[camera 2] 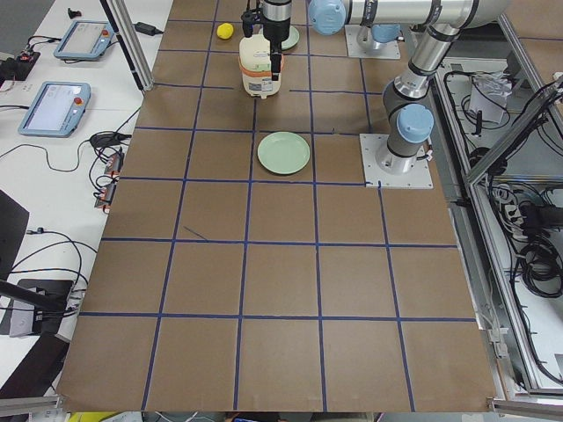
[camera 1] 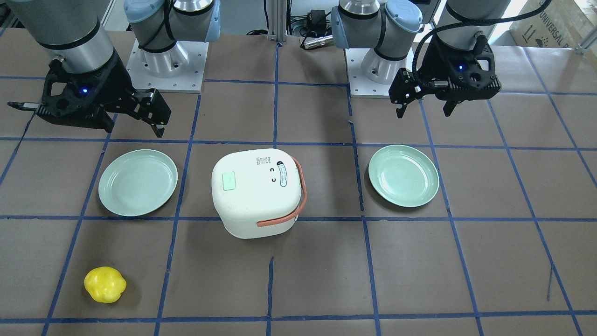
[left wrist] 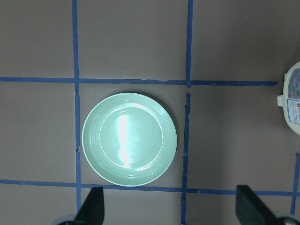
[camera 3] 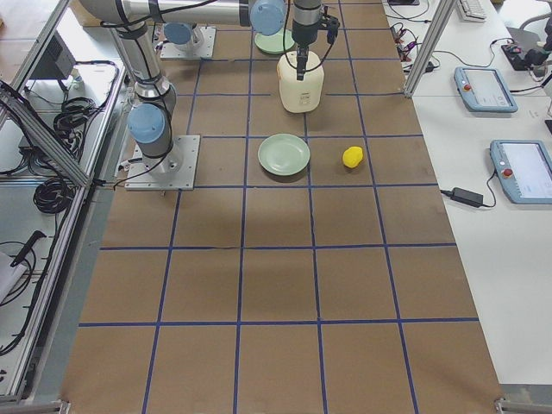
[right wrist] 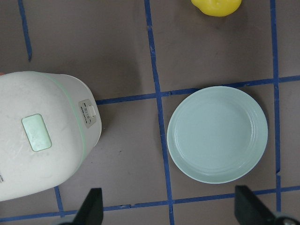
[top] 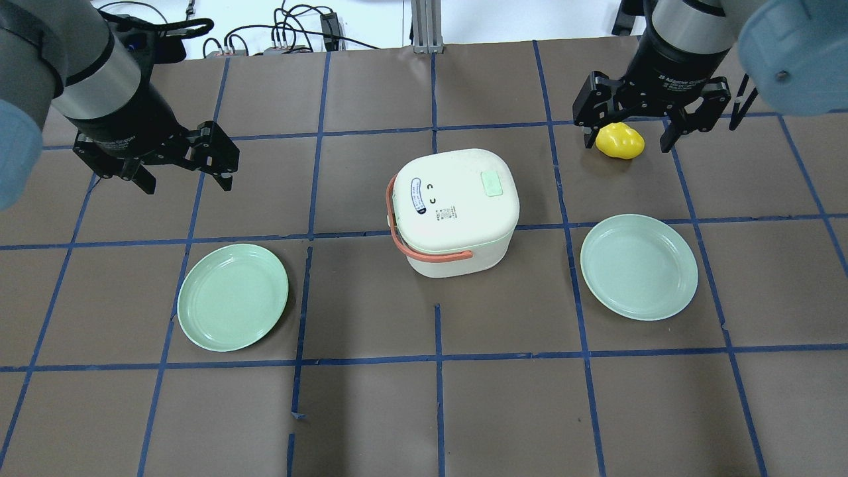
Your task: Press rice cooker button
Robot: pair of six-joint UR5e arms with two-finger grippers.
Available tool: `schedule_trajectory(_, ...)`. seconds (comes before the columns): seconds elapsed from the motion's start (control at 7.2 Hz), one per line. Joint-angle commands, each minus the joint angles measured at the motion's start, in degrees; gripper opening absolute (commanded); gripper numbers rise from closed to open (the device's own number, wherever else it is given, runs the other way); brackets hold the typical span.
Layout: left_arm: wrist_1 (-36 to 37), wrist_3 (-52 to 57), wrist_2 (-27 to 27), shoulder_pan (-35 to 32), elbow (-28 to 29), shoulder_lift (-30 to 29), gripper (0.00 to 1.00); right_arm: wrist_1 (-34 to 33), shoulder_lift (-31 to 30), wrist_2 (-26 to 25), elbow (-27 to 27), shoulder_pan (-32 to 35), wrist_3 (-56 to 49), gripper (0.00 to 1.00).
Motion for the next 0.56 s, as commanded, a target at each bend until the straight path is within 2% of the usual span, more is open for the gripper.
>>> schedule_trajectory(0.0,0.0,0.0,0.0,0.0,0.0,0.0,1.0,0.0,0.0,-0.1,0.0,0.0,0.0,0.99)
schedule_trajectory(0.42,0.0,0.0,0.0,0.0,0.0,0.0,1.0,0.1,0.0,0.4,0.0,0.0,0.0,0.99)
